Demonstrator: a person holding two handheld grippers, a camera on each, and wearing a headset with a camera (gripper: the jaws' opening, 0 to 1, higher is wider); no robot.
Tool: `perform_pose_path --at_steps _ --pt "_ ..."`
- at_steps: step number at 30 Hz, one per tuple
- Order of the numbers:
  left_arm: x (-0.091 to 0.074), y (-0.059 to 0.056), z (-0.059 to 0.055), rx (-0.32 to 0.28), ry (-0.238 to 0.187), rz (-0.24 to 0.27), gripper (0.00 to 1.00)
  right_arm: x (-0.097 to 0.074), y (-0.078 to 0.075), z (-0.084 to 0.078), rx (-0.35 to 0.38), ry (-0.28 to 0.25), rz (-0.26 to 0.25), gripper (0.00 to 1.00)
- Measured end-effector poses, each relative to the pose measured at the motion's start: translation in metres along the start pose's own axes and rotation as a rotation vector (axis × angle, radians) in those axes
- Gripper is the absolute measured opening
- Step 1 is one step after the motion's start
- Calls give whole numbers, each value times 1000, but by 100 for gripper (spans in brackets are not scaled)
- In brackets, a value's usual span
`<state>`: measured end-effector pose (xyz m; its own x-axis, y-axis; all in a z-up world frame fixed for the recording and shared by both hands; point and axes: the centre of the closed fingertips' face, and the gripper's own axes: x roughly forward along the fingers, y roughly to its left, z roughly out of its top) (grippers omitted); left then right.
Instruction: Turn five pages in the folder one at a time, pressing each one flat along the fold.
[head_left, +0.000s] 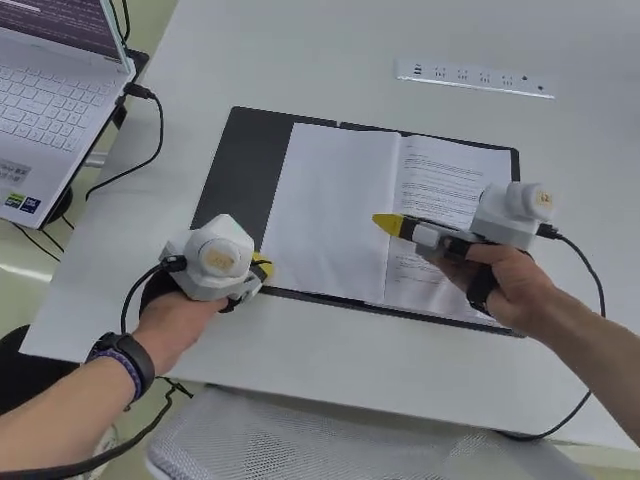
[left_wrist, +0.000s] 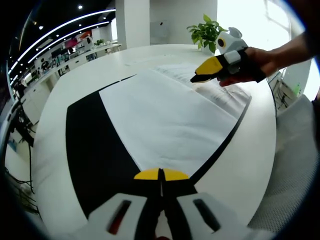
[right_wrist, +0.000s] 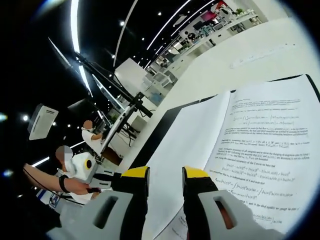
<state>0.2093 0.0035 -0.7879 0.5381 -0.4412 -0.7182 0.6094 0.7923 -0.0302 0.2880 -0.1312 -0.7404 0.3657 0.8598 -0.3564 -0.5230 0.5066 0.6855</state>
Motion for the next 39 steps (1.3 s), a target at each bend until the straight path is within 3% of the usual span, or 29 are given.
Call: perform_pose_path --at_steps 3,16,19,23,29,39 --pt "0 0 0 -4 0 6 0 3 -3 8 -58 14 -18 20" --pt "2 2 -1 -48 3 10 0 8 -17 21 -78 -32 -30 11" --pt "3 2 -1 -52 5 10 0 10 -21 24 -102 -43 -52 9" --pt "3 3 -1 -56 5 17 0 13 -27 28 -80 -67 -51 6" --pt "4 3 -1 -62 11 9 0 17 -36 24 -65 -53 -52 0" --pt "5 3 -1 -58 13 15 0 19 -41 23 -58 -67 -38 0"
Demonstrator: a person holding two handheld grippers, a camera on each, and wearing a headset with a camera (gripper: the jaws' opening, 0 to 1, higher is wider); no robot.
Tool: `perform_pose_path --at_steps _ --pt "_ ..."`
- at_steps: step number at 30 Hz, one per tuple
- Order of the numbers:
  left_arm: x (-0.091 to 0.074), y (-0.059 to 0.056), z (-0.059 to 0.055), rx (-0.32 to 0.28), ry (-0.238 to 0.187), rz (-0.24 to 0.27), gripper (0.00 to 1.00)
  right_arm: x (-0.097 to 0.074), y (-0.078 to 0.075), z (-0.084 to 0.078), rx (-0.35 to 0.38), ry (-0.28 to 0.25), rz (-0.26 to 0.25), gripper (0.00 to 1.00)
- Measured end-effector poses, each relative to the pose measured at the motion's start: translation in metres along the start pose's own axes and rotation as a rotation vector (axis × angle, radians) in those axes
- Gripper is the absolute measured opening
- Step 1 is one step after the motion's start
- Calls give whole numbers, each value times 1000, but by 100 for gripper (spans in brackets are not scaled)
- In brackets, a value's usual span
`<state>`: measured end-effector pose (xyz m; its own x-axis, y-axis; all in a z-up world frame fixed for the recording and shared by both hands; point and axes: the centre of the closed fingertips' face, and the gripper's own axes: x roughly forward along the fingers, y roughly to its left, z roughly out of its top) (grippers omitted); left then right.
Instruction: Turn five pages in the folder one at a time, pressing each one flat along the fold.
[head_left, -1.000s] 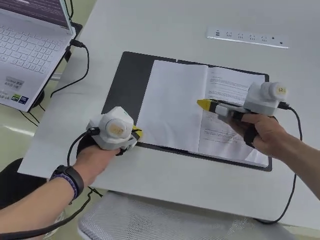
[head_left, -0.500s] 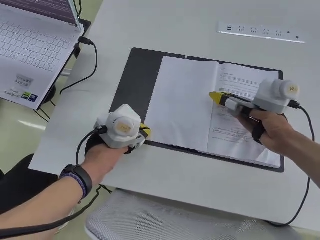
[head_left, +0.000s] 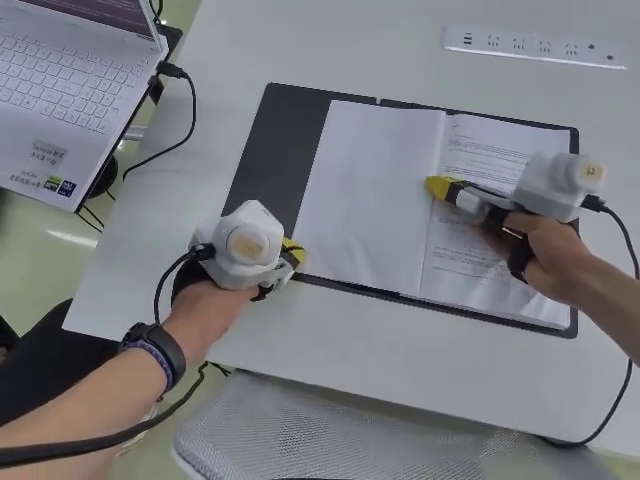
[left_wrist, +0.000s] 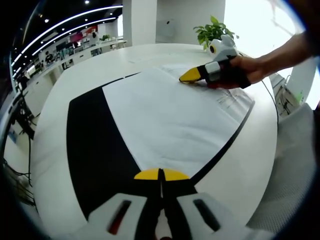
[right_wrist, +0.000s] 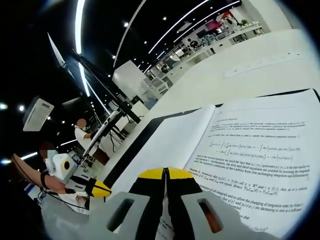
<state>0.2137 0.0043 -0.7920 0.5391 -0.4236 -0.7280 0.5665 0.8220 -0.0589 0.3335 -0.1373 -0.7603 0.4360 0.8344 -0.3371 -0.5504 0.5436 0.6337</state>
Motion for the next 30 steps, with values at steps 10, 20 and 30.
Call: perform_pose_path --at_steps 10,20,30 --pt "-1 0 0 2 -1 -9 0 3 -4 4 -17 -16 7 0" --pt "-1 0 0 -2 -5 -11 0 16 -22 25 -7 -72 -39 0" --pt "-2 -1 0 -11 -12 -12 0 30 -42 47 16 -97 -82 0"
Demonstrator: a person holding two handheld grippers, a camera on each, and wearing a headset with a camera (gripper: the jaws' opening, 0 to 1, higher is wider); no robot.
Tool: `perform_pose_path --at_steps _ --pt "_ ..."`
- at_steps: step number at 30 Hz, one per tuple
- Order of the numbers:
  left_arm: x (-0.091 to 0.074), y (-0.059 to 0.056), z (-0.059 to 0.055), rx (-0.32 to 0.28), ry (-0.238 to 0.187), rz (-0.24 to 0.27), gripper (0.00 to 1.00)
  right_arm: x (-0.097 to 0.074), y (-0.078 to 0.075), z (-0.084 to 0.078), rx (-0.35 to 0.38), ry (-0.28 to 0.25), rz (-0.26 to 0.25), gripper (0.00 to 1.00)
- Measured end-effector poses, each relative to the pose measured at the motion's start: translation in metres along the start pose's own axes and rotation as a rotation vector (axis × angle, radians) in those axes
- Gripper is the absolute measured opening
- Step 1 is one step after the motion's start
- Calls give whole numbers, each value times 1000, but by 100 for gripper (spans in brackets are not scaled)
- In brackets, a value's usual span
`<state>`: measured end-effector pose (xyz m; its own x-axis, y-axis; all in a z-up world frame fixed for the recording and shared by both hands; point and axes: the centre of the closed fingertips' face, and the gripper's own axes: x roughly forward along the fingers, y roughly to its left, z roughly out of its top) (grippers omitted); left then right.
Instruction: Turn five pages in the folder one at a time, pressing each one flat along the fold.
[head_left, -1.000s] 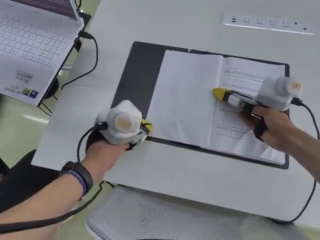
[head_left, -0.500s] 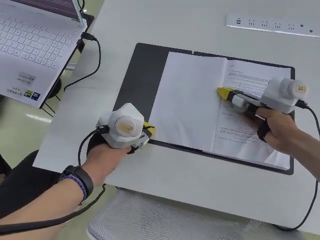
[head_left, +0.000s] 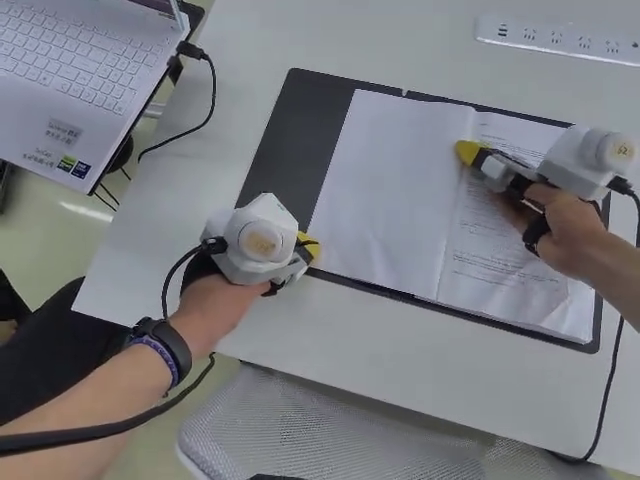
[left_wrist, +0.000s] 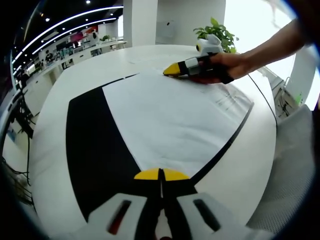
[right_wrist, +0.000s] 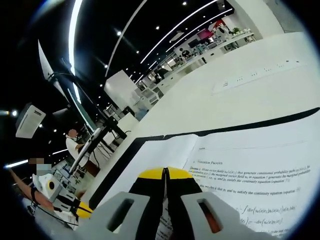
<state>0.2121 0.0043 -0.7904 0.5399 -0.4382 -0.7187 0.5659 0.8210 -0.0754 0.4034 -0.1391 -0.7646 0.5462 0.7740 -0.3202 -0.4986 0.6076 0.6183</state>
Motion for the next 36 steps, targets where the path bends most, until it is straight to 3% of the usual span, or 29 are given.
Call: perform_pose_path --at_steps 4,9,17,19,23,31,36 --pt "0 0 0 -2 -2 -1 0 11 -18 17 69 -50 -33 0" --pt "0 1 0 12 1 -7 0 24 -40 26 70 -79 -59 0" --pt "0 1 0 9 2 -7 0 30 -50 34 95 -130 -111 0" --pt "0 1 0 11 3 -6 0 28 -44 35 93 -133 -117 0" --pt "0 1 0 13 6 -7 0 32 -53 36 99 -133 -116 0" --pt "0 2 -1 14 7 -7 0 32 -53 36 111 -134 -110 0" --pt "1 2 0 13 7 -10 0 20 -28 28 92 -114 -90 0"
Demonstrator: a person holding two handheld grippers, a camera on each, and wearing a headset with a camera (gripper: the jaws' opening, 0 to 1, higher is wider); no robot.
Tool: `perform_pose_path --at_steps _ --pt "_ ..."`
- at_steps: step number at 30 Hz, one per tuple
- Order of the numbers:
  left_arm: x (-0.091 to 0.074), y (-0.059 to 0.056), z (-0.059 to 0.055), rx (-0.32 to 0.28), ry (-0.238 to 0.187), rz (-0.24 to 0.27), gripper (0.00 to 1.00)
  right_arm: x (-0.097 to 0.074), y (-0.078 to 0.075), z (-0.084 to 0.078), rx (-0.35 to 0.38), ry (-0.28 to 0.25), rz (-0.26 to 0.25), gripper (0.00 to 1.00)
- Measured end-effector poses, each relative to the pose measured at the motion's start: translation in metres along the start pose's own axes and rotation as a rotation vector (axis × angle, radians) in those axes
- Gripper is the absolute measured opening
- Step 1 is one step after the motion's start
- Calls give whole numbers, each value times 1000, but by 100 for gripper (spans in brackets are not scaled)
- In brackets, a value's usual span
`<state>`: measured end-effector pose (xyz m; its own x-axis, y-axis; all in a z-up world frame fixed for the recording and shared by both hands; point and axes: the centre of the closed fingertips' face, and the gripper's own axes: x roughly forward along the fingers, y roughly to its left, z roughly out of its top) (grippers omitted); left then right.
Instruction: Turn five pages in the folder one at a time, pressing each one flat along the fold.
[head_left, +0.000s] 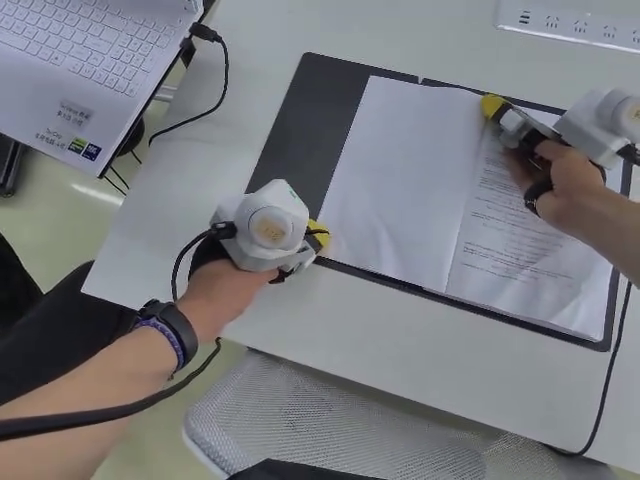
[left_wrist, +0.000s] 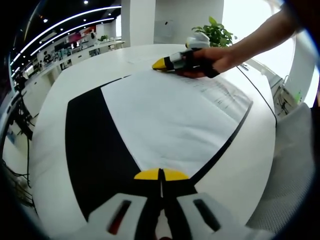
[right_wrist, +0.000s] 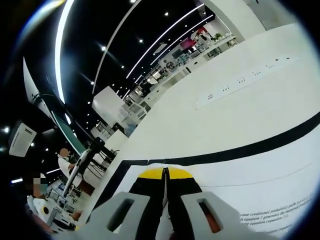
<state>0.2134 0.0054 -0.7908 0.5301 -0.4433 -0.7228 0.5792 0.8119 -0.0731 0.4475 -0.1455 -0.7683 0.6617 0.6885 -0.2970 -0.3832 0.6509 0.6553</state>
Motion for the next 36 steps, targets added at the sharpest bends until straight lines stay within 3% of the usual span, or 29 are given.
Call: perform_pose_path --at_steps 5,9,13,22,36 --pt "0 0 0 0 3 2 0 -10 13 -12 -39 42 45 0" --pt "0 0 0 0 3 0 0 -13 13 -18 -82 89 85 0" --pt "0 0 0 -5 2 -5 0 -21 15 -25 -83 89 101 0" --pt "1 -1 -1 3 9 -7 0 -45 36 -45 -76 87 127 0" --pt "0 -2 0 0 6 -13 0 -73 55 -69 -96 129 166 0"
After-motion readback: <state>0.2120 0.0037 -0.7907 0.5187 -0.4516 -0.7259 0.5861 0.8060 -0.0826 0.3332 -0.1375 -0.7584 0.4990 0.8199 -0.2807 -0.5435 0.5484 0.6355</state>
